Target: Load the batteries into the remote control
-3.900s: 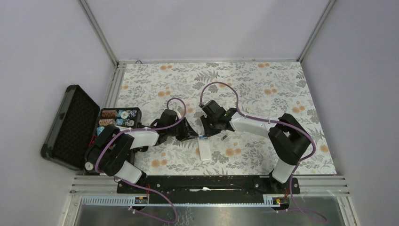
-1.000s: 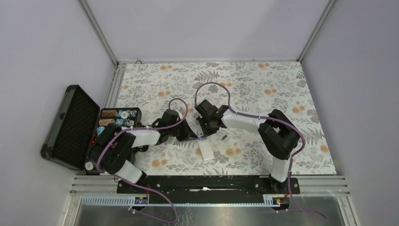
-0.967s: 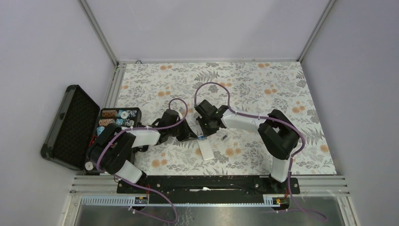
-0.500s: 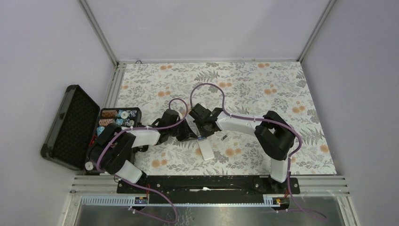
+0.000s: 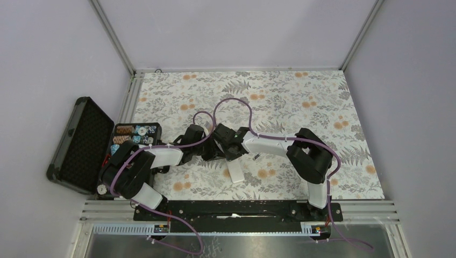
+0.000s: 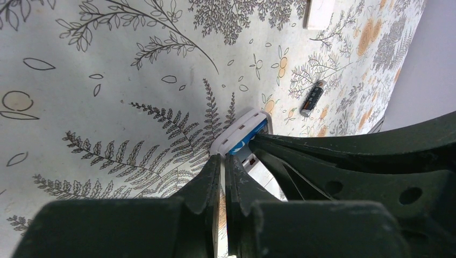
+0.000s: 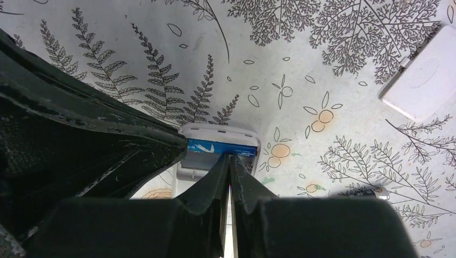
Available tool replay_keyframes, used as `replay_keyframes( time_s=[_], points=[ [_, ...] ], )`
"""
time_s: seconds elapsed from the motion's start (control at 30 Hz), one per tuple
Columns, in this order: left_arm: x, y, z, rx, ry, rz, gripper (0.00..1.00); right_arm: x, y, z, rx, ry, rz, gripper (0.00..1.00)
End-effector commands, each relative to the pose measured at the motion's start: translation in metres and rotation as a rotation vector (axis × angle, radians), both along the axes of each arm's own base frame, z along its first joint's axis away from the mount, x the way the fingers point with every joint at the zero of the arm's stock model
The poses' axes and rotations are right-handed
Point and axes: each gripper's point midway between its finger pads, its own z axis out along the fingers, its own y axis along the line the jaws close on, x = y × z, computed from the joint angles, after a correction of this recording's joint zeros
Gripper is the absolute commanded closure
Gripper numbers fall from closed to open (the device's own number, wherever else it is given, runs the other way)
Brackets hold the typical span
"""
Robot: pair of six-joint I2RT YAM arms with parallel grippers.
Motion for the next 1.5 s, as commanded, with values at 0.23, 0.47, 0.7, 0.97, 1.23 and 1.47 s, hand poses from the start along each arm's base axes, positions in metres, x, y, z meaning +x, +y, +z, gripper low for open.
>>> replay_keyframes(
  time_s=[0.23, 0.47, 0.7, 0.97, 1.23, 1.47],
  points=[
    [0.009, -0.014, 0.024, -0.072, -0.093, -0.043, 0.95, 0.012, 0.001, 0.014, 0.019, -0.083, -0.057, 0.89],
    [0.009, -0.012, 0.023, -0.064, -0.091, -0.036, 0.95, 0.024, 0.001, 0.049, 0.058, -0.173, -0.061, 0.83],
    [0.009, -0.011, 0.027, -0.06, -0.094, -0.031, 0.93, 0.014, -0.009, 0.062, 0.086, -0.175, -0.046, 0.8],
    [0.008, -0.007, 0.033, -0.047, -0.104, -0.016, 0.87, -0.021, -0.027, 0.053, 0.136, -0.085, 0.02, 0.82],
    [-0.005, -0.001, 0.032, -0.032, -0.084, -0.02, 0.86, -0.053, -0.048, 0.036, 0.197, -0.018, 0.01, 0.92],
    [-0.018, 0.008, 0.018, 0.005, -0.05, -0.013, 0.85, -0.069, -0.054, 0.015, 0.221, 0.038, 0.011, 1.0]
  ],
)
